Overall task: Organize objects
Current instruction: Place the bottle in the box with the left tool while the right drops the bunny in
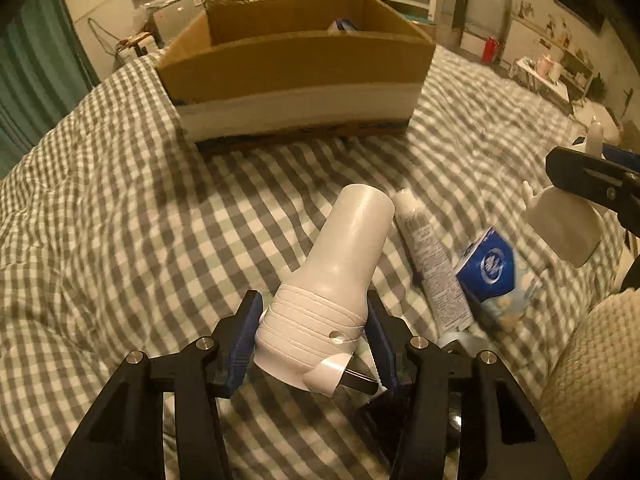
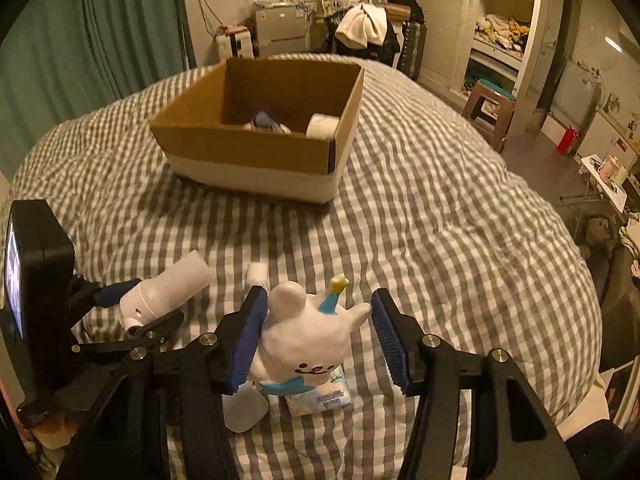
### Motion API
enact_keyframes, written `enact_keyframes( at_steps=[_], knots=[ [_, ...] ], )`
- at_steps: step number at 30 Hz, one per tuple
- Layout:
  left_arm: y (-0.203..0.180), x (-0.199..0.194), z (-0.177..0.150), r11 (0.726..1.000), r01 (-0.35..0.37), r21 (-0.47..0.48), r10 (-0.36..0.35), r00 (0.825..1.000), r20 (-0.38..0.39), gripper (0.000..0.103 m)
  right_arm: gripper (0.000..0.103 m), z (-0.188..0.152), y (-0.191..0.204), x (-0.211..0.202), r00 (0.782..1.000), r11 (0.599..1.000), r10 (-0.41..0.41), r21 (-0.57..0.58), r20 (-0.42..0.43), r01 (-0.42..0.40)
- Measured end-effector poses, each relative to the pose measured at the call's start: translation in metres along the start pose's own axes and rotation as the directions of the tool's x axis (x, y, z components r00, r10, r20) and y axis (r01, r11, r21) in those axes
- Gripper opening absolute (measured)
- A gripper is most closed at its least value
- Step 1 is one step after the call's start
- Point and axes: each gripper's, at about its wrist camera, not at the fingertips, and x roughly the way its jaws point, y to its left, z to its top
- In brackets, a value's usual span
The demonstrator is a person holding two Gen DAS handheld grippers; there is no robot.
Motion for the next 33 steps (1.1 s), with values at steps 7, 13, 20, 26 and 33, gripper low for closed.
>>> enact_keyframes(
  at_steps=[7, 13, 20, 26, 33],
  knots=[
    [0.012, -0.036, 0.022, 0.999, 0.002, -0.038, 0.001, 0.997, 0.073, 0.052, 0.054, 0.021, 0.007, -0.03, 0.996, 1.0, -0.004, -0.016, 0.085, 0.005],
    [0.038, -0.066, 0.054, 0.997, -0.005, -0.077, 0.017, 0.988, 0.15, 0.052, 0.054, 0.045, 0.019, -0.038, 0.991, 1.0, 0.022, -0.022, 0.136, -0.019],
    [0.061, -0.089, 0.099, 0.992, -0.025, -0.123, 0.051, 0.977, 0.209, 0.052, 0.054, 0.09, 0.025, -0.051, 0.972, 0.997, 0.071, -0.028, 0.226, -0.067],
    [0.077, -0.102, 0.143, 0.987, -0.032, -0.156, 0.075, 0.958, 0.277, 0.052, 0.054, 0.142, 0.03, -0.051, 0.959, 0.996, 0.074, -0.072, 0.273, -0.056],
    [0.095, -0.076, 0.185, 0.986, -0.024, -0.166, 0.07, 0.959, 0.276, 0.052, 0.054, 0.204, 0.028, -0.023, 0.962, 0.998, 0.045, -0.058, 0.268, -0.03]
  ],
)
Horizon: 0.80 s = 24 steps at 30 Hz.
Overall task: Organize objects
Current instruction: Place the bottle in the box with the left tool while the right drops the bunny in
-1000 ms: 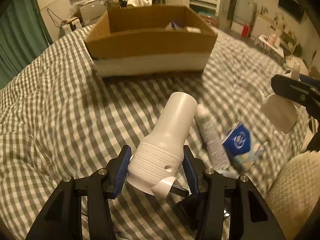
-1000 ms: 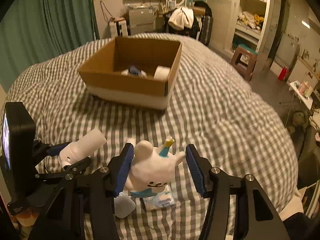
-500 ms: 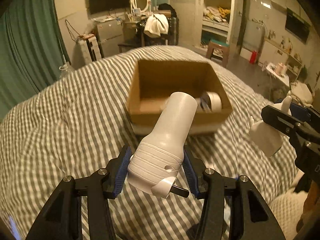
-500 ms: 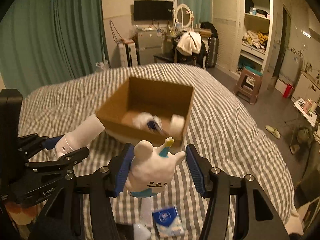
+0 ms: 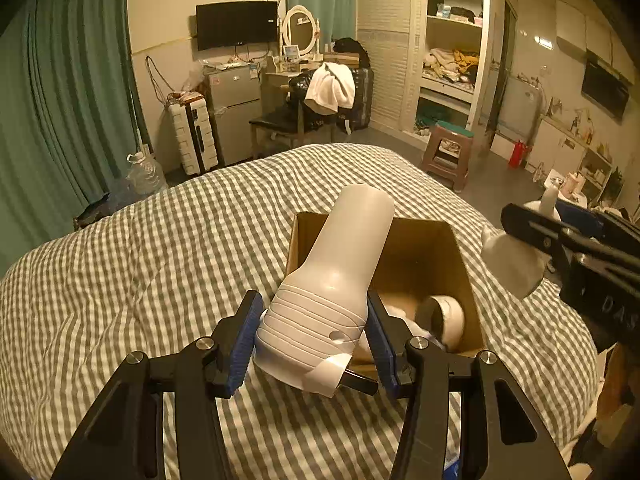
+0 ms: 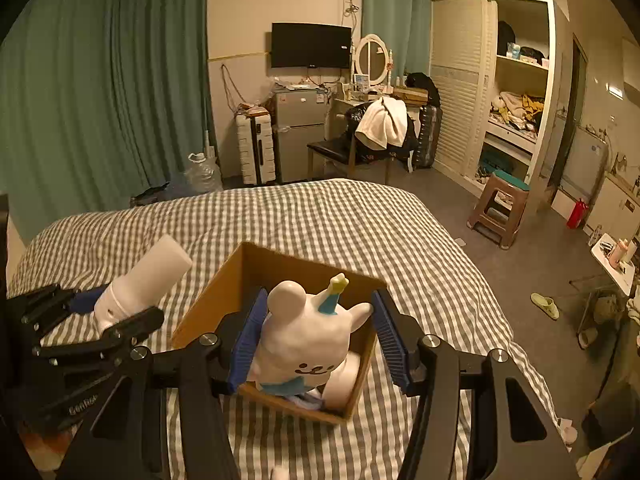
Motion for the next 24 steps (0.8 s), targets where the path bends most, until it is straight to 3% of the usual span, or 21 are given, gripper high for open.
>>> enact_keyframes(
  at_steps=[8, 17, 24],
  knots=[
    [-0.003, 0.061, 0.021, 0.999, 0.03, 0.027, -0.029, 0.999, -0.038, 0.052, 0.054, 0.029, 0.0, 0.082, 0.996, 0.999, -0.036, 0.006, -0.078, 0.037],
    [-0.005, 0.118, 0.002, 0.992, 0.122, -0.025, -0.124, 0.986, -0.112, 0.052, 0.054, 0.01, -0.009, 0.161, 0.979, 0.998, -0.048, 0.021, -0.2, 0.053],
    [-0.018, 0.131, -0.014, 0.996, 0.083, -0.015, -0.084, 0.985, -0.153, 0.054, 0.055, -0.007, -0.022, 0.168, 0.976, 0.997, -0.029, 0.065, -0.217, 0.044]
  ],
)
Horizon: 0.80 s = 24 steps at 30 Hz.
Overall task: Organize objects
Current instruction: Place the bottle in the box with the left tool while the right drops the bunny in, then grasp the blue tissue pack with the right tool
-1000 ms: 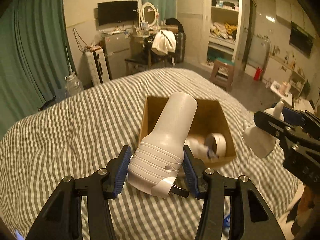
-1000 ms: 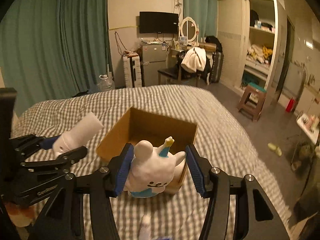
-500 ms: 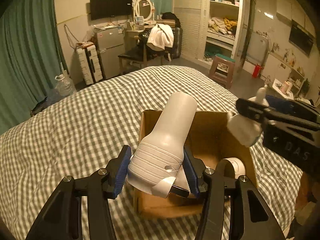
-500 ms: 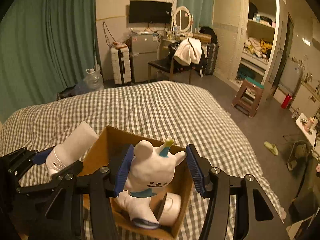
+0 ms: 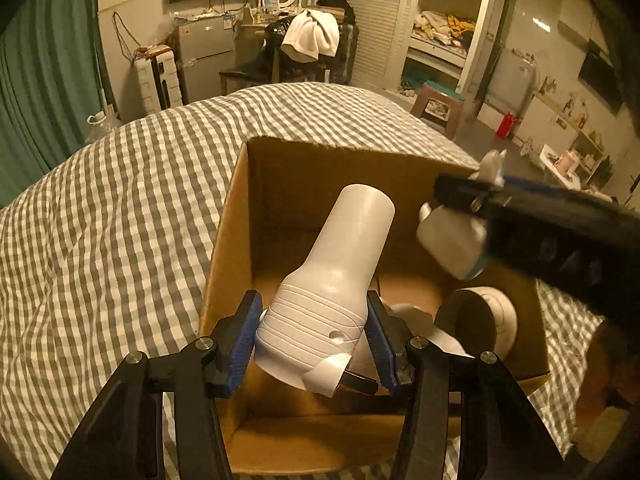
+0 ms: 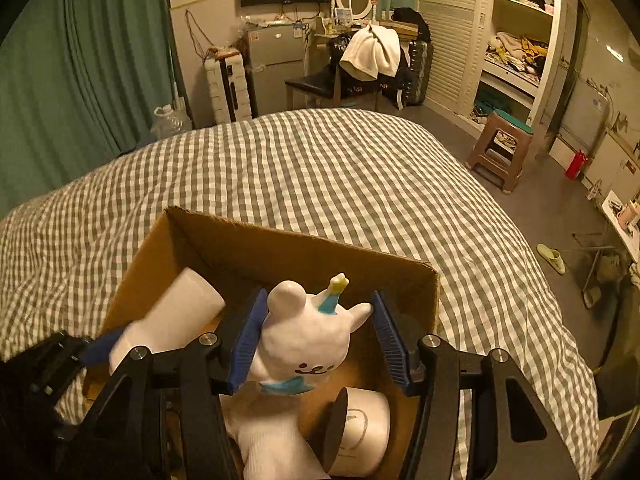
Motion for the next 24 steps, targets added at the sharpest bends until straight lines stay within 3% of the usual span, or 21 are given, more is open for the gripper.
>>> enact_keyframes(
  at_steps=[2, 3, 4, 6, 8, 11, 15, 20, 24],
  knots=[
    [-0.001, -0.001, -0.002, 1.0, -0.008, -0.013, 0.008, 1.0, -0.01, 0.057, 0.059, 0.0, -0.006, -0.006, 1.0, 0.999, 0.02, 0.028, 0.017, -0.021],
    [-0.001, -0.003, -0.003, 1.0, -0.006, -0.015, 0.006, 1.0, -0.011, 0.061, 0.073, 0.0, -0.009, -0.009, 0.999, 0.999, 0.03, 0.042, 0.02, -0.03],
    [-0.003, -0.005, -0.004, 1.0, 0.0, -0.013, 0.0, 1.0, -0.01, 0.07, 0.078, 0.001, -0.012, -0.013, 0.999, 0.997, 0.039, 0.063, 0.023, -0.04],
    [-0.006, -0.016, -0.006, 1.0, 0.015, 0.0, -0.015, 1.0, 0.005, 0.087, 0.079, 0.004, -0.02, -0.025, 0.998, 0.994, 0.05, 0.092, 0.041, -0.054],
    [-0.007, -0.033, -0.011, 1.0, -0.016, 0.015, 0.015, 0.999, 0.047, 0.092, 0.079, 0.006, -0.027, -0.041, 0.998, 0.995, 0.033, 0.095, 0.056, -0.038],
    [-0.007, -0.055, -0.015, 0.999, -0.046, 0.017, 0.044, 0.997, 0.069, 0.092, 0.079, 0.004, -0.038, -0.075, 0.996, 0.995, 0.004, 0.096, 0.087, -0.013],
    [-0.002, -0.086, -0.038, 0.986, -0.163, -0.047, 0.165, 0.985, 0.057, 0.092, 0.079, -0.008, -0.042, -0.124, 0.994, 0.999, -0.022, 0.052, 0.107, 0.016],
    [0.011, -0.12, -0.076, 0.976, -0.185, -0.115, 0.19, 0.981, 0.039, 0.092, 0.079, -0.052, -0.038, -0.191, 0.994, 0.996, -0.021, -0.08, 0.108, 0.03],
    [0.01, -0.143, -0.112, 0.971, -0.187, -0.152, 0.193, 0.981, 0.031, 0.092, 0.079, -0.101, -0.04, -0.216, 0.998, 0.984, -0.028, -0.174, 0.057, 0.037]
  ],
)
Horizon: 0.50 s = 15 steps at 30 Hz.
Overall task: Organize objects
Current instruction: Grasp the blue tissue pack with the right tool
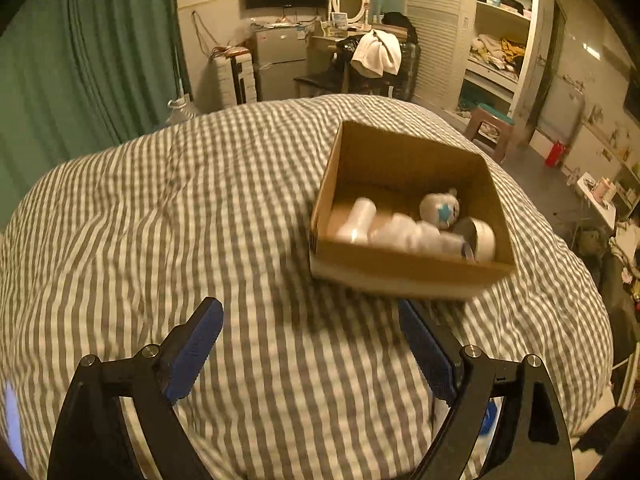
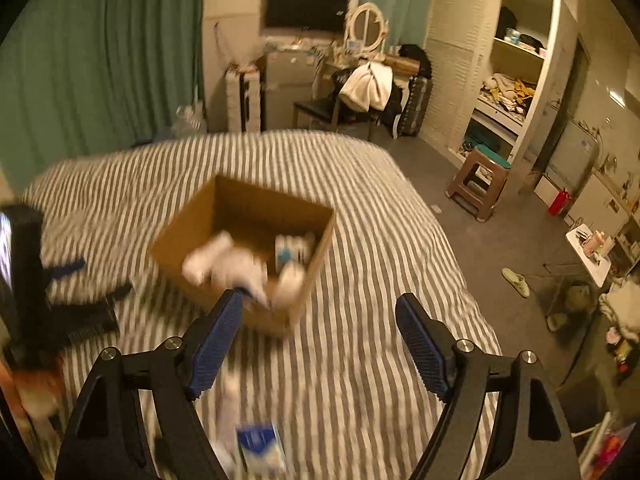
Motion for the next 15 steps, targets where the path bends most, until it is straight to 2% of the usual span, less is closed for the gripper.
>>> enact_keyframes(
  at_steps=[3, 6, 9, 11, 15],
  knots=[
    [0.001, -0.014, -0.028, 0.999, 0.001, -0.035, 0.0, 1.0, 0.006, 0.092, 0.079, -0.045, 0.004, -0.006, 0.999, 0.999, 0.004, -0.032, -0.046, -0.005],
    [-0.008, -0.021, -0.057, 0.995, -0.043, -0.089, 0.044, 0.999, 0.01, 0.092, 0.079, -0.086, 0.008, 0.002, 0.994, 0.998, 0.015, -0.054, -0.106, -0.021],
    [-0.03, -0.014, -0.082, 1.0, -0.011, -0.028, 0.01, 0.998, -0.059, 0.092, 0.079, -0.12, 0.018, 0.018, 0.986, 0.996, 0.041, -0.069, -0.163, -0.053],
    [-0.045, -0.009, -0.101, 0.999, -0.028, 0.025, 0.03, 0.997, -0.075, 0.092, 0.079, -0.138, 0.027, 0.033, 0.975, 0.992, 0.071, -0.088, -0.209, -0.091],
    [-0.064, -0.003, -0.127, 0.995, 0.012, 0.097, -0.002, 0.994, -0.106, 0.092, 0.079, -0.162, 0.035, 0.059, 0.957, 0.986, 0.098, -0.106, -0.275, -0.131]
  ],
)
